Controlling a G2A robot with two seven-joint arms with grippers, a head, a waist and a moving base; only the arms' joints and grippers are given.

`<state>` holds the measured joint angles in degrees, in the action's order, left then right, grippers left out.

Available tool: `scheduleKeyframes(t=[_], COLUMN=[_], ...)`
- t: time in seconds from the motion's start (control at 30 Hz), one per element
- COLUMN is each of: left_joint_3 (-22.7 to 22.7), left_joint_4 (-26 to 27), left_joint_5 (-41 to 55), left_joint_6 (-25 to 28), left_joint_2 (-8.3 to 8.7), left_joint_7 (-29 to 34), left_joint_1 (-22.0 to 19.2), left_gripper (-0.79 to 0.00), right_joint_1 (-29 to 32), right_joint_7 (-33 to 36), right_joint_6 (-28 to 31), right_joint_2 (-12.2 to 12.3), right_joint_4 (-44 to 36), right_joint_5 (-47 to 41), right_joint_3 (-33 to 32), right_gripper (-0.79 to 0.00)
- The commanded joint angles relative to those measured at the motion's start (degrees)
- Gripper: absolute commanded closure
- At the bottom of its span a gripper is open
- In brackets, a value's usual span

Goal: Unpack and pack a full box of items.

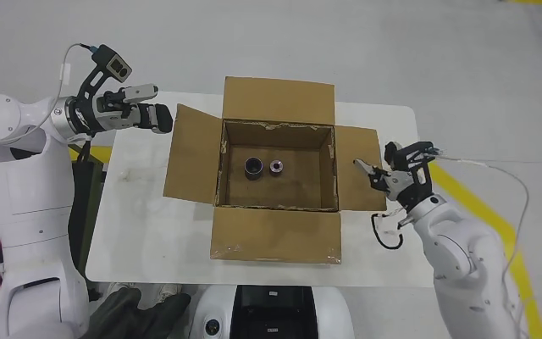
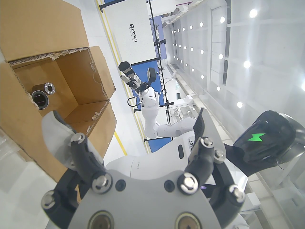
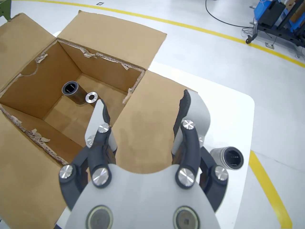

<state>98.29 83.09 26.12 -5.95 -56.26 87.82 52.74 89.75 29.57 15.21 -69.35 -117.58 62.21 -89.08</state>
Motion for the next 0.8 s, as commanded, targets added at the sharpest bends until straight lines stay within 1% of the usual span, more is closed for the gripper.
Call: scheduleKeyframes(t=[0.0, 0.1, 0.13, 0.17, 0.2, 0.23, 0.27, 0.77], left_joint_3=[0.0, 0.0, 0.0, 0.0, 0.0, 0.0, 0.0, 0.0], left_joint_4=[0.0, 0.0, 0.0, 0.0, 0.0, 0.0, 0.0, 0.0], left_joint_5=[0.0, 0.0, 0.0, 0.0, 0.0, 0.0, 0.0, 0.0], left_joint_6=[0.0, 0.0, 0.0, 0.0, 0.0, 0.0, 0.0, 0.0], left_joint_2=[0.0, 0.0, 0.0, 0.0, 0.0, 0.0, 0.0, 0.0], left_joint_7=[0.0, 0.0, 0.0, 0.0, 0.0, 0.0, 0.0, 0.0], left_joint_1=[0.0, 0.0, 0.0, 0.0, 0.0, 0.0, 0.0, 0.0], left_gripper=[-0.785, -0.785, -0.785, -0.785, -0.785, -0.785, -0.785, -0.785], right_joint_1=[-0.1, 0.2, 0.3, 0.3, 0.3, 0.3, 0.3, 0.3], right_joint_7=[-0.3, -0.8, -0.7, -0.8, -1.3, -1.3, -1.3, -1.3], right_joint_6=[-0.2, -1.0, -1.4, -1.7, -1.4, -1.0, -1.0, -1.0], right_joint_2=[0.0, 0.1, 0.1, 0.1, 0.1, 0.1, 0.1, 0.1], right_joint_4=[0.8, 2.0, 2.4, 2.6, 2.7, 2.7, 2.7, 2.7], right_joint_5=[-1.2, -2.2, -2.4, -3.0, -4.3, -4.7, -4.7, -4.7], right_joint_3=[-0.3, -1.2, -1.5, -1.6, -1.6, -1.7, -1.7, -1.7], right_gripper=[-0.613, -0.628, -0.643, -0.686, -0.699, -0.69, -0.714, -0.714])
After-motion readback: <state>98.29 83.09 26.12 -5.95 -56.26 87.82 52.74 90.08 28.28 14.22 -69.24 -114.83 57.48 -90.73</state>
